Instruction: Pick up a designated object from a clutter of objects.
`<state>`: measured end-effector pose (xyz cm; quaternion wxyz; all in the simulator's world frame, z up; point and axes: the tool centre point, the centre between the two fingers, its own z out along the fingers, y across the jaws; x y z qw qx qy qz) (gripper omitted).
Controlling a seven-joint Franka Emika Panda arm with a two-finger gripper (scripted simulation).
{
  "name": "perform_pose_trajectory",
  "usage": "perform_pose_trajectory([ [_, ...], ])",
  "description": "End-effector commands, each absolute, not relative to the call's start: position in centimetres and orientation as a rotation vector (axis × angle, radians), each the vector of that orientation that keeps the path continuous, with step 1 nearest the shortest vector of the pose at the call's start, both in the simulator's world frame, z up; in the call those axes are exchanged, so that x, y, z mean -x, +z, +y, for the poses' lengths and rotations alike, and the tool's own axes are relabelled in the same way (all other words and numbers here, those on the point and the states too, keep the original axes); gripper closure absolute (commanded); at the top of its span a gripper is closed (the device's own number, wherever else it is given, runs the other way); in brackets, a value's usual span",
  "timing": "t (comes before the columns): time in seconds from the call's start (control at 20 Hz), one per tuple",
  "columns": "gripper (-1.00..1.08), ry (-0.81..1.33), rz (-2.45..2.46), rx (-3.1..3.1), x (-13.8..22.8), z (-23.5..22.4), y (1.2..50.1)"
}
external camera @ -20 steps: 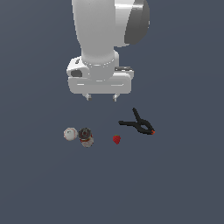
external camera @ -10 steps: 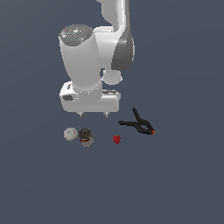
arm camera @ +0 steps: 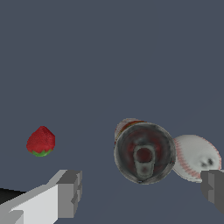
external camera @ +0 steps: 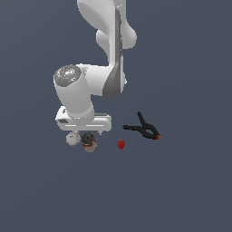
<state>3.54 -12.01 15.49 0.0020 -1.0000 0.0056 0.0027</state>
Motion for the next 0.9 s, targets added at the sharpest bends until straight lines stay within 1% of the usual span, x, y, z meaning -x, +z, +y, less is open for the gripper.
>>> perform_pose_trajectory([
  [0.0, -0.92, 0.003, 0.018, 3.139, -3.7, -12.8, 14.2],
  [0.2, -0.92, 0.001, 0.019, 3.141, -3.7, -13.4, 13.0],
  [0.55, -0.92, 0.003, 0.021, 3.141, -3.6, -13.5, 12.6],
  [0.85, -0.92, 0.001, 0.021, 3.142, -3.5, -13.6, 10.1],
])
